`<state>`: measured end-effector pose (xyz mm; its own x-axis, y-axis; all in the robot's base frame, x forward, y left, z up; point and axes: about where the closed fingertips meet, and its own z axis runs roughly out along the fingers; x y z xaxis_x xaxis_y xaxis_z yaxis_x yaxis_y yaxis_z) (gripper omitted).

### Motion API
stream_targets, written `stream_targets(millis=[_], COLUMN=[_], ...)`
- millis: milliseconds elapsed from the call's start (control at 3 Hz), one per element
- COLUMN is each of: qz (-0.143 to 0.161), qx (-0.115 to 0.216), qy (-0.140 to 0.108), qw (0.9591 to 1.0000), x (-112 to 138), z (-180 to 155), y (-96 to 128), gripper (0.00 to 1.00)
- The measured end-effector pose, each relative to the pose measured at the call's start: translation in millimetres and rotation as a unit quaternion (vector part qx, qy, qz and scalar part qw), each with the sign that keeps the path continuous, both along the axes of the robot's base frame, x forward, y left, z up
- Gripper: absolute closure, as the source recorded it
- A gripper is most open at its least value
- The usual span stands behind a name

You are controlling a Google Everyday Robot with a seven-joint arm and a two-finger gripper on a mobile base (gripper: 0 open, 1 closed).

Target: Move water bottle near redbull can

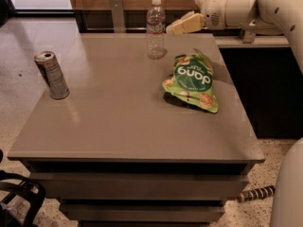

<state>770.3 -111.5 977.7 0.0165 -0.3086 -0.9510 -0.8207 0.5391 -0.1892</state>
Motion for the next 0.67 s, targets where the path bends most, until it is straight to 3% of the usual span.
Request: stream_targets(millis=[667], qz=[0.012], qx=[0.034], qy=[0.023], qw=[0.9991], x=[25], z=[-15], y=[29], gripper=[0.0])
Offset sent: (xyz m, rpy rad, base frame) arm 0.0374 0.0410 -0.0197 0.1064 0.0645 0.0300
